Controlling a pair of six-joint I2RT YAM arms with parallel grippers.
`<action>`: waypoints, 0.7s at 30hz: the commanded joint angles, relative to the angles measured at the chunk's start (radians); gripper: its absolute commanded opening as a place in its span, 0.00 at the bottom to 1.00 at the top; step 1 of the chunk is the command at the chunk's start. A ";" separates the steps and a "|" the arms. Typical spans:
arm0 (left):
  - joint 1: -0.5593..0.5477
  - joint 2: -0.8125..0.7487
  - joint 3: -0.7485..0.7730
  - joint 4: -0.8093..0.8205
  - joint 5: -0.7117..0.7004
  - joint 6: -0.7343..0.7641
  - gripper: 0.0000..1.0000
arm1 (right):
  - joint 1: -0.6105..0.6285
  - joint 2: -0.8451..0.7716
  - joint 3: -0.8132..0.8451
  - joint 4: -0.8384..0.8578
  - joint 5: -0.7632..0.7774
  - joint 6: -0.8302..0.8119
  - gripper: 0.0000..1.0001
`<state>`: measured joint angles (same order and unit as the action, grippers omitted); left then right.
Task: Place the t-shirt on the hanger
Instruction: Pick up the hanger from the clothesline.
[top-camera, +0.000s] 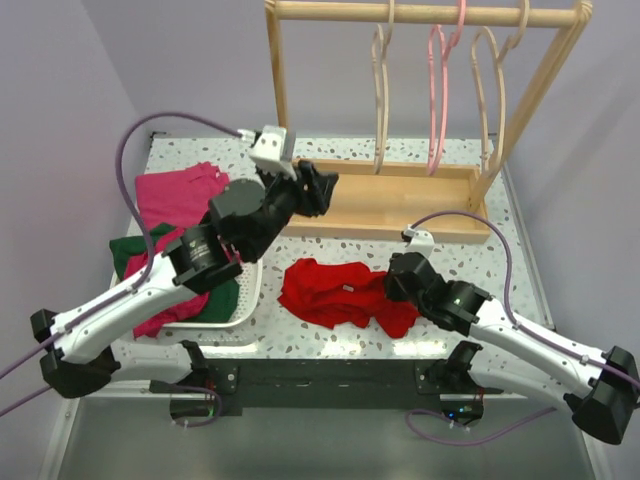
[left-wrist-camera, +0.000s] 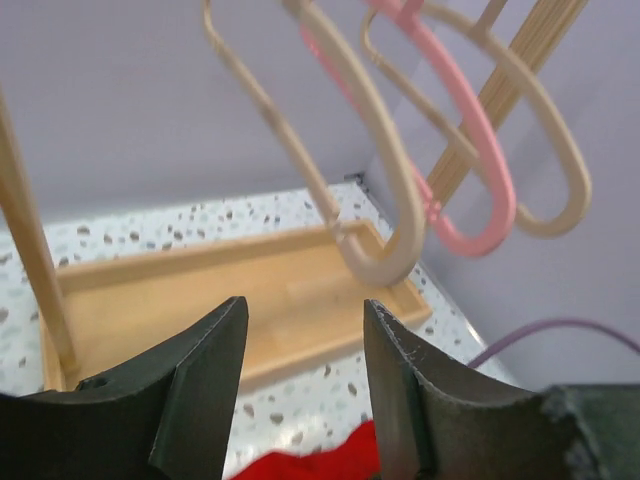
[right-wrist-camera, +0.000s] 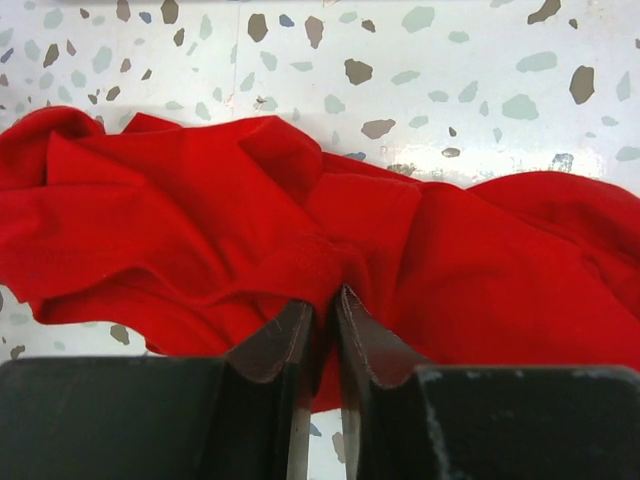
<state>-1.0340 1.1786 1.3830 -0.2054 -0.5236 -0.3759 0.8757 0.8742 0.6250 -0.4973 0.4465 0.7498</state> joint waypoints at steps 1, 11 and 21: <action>0.005 0.182 0.302 -0.094 -0.055 0.149 0.56 | -0.004 0.002 -0.011 0.051 -0.014 0.008 0.21; -0.009 0.440 0.674 -0.127 -0.022 0.219 0.63 | -0.003 -0.038 -0.045 0.043 -0.026 0.003 0.25; -0.047 0.587 0.815 -0.123 -0.199 0.310 0.64 | -0.004 -0.060 -0.062 0.034 -0.046 0.013 0.25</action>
<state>-1.0687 1.7290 2.1319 -0.3389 -0.6136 -0.1356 0.8757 0.8284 0.5678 -0.4782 0.4110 0.7486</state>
